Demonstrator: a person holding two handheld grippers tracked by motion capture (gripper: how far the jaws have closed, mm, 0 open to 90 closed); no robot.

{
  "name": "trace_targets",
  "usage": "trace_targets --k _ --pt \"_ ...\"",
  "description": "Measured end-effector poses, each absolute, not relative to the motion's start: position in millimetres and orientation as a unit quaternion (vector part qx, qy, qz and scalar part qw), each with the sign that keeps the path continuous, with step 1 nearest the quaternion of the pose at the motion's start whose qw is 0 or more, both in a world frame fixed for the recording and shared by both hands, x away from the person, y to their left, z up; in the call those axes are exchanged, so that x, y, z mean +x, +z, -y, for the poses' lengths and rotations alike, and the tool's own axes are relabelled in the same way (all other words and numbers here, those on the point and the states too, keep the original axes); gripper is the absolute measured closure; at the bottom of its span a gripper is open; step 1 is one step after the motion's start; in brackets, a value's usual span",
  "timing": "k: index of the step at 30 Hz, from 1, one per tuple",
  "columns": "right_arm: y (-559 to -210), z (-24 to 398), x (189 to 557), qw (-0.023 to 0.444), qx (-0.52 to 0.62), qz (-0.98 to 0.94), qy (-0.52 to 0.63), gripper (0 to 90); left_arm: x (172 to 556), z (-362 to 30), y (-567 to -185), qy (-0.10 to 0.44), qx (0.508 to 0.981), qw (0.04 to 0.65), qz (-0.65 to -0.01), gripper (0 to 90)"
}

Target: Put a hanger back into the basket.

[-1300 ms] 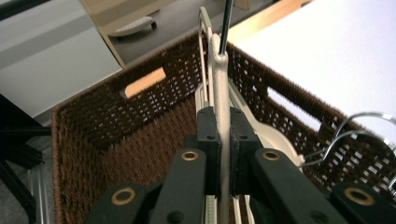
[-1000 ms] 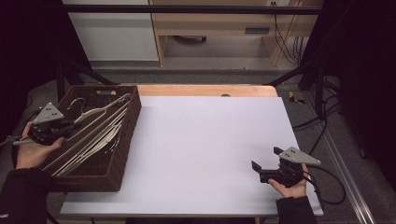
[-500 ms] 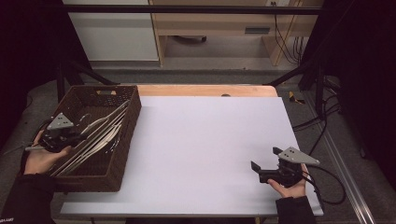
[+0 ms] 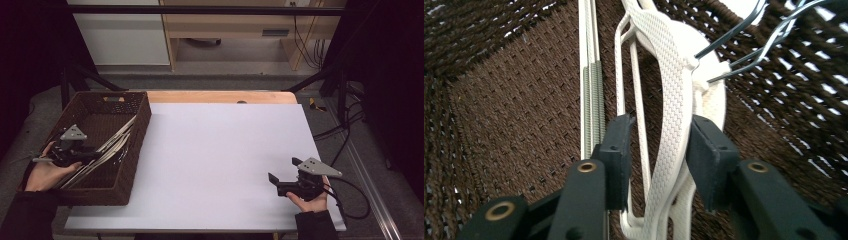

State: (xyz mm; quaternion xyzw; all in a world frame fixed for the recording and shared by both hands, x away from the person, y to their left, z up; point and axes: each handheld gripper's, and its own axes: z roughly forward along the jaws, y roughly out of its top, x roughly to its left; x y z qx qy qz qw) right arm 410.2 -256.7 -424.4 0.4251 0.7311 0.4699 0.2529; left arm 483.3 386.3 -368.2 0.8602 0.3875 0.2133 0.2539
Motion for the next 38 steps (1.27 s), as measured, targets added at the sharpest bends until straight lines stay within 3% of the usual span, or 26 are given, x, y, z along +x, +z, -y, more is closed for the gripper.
trace_targets --k 9,16,21,26,38 --pt "-421 255 408 0.254 0.421 -0.729 0.476 1.8 461 -382 -338 0.238 0.831 0.336 -0.373 52.3" --pt "-419 256 407 0.252 0.415 -0.728 0.483 1.7 433 -352 -318 0.27 0.761 0.469 -0.357 27.0" --pt "-417 255 406 0.251 0.414 -0.726 0.488 1.8 419 -331 -318 0.26 0.732 0.525 -0.348 20.0" --pt "-415 256 404 0.248 0.407 -0.723 0.5 1.8 409 -300 -333 0.248 0.721 0.544 -0.35 9.3" --pt "-412 258 401 0.241 0.402 -0.718 0.514 1.8 405 -272 -366 0.236 0.726 0.54 -0.355 4.9"
